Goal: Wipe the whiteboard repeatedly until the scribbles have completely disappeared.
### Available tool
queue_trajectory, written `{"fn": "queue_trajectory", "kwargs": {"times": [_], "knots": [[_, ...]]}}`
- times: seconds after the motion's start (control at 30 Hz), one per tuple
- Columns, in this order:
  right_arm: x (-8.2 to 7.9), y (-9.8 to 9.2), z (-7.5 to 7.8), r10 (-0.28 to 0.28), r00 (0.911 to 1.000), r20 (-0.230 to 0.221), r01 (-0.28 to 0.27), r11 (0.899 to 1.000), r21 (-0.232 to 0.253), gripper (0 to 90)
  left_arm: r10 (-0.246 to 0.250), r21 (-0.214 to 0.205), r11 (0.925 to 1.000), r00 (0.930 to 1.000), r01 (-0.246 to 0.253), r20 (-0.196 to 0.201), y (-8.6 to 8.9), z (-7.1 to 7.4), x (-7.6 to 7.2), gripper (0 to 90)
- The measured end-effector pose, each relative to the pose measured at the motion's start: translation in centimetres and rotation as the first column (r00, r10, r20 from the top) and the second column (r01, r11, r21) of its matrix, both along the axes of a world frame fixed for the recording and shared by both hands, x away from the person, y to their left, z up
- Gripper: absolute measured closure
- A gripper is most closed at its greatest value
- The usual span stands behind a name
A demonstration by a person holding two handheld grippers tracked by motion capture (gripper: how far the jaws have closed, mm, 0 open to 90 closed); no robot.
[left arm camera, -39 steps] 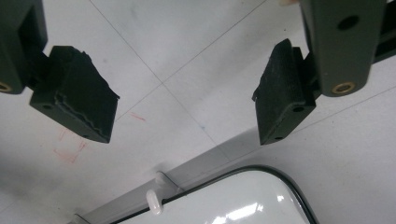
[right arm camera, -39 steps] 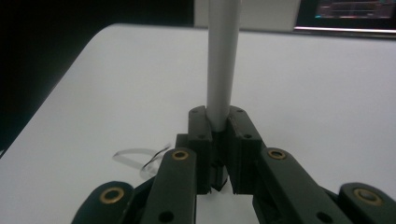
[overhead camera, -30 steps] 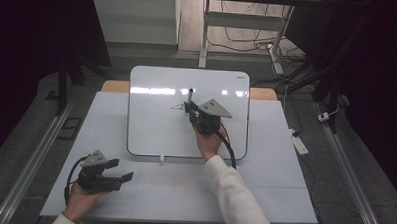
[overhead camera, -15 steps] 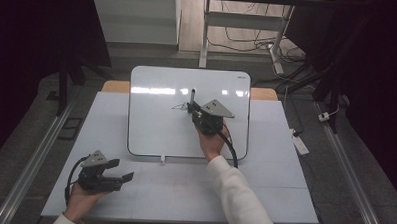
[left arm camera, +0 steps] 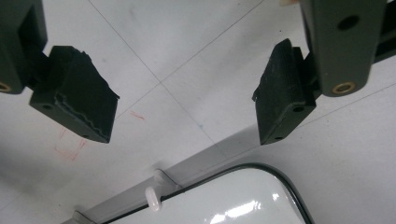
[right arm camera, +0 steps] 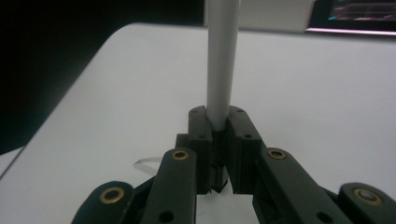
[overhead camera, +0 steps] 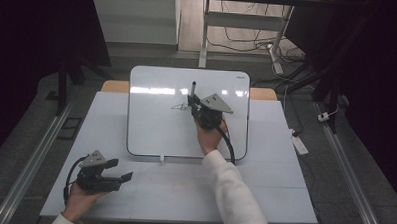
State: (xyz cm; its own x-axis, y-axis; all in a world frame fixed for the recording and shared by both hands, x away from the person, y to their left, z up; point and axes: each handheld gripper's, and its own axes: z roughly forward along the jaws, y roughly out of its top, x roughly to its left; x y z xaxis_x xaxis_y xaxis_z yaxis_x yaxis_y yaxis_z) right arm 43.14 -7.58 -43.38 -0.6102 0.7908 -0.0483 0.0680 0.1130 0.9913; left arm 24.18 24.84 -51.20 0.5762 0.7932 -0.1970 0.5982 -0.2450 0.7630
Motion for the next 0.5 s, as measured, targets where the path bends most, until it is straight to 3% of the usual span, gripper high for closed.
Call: {"fn": "queue_trajectory", "kwargs": {"times": [0.07, 0.2, 0.27, 0.5], "knots": [[0.2, -0.1, 0.2, -0.003, 1.0000, -0.006, 0.003, 1.000, 0.011, 81.2, 0.003, -0.002, 1.0000, 1.0000, -0.003, -0.002, 0.1, 0.0, 0.0, 22.1], [-0.9, 1.0, -0.9, 0.067, 0.9974, -0.028, -0.067, 0.997, -0.026, 81.2, 0.002, -0.002, 1.0000, 1.0000, -0.002, -0.002, 0.1, -0.1, 0.1, 22.1], [-1.3, 1.5, -1.1, 0.081, 0.9965, -0.017, -0.082, 0.995, -0.058, 81.2, -0.001, 0.000, 1.0000, 1.0000, 0.001, -0.001, 0.0, 0.0, 0.0, 22.1], [0.3, 0.4, 0.2, 0.011, 0.9999, -0.005, -0.011, 1.000, 0.005, 81.2, 0.001, 0.000, 1.0000, 1.0000, -0.001, -0.001, 0.1, -0.1, 0.1, 22.0]]}}
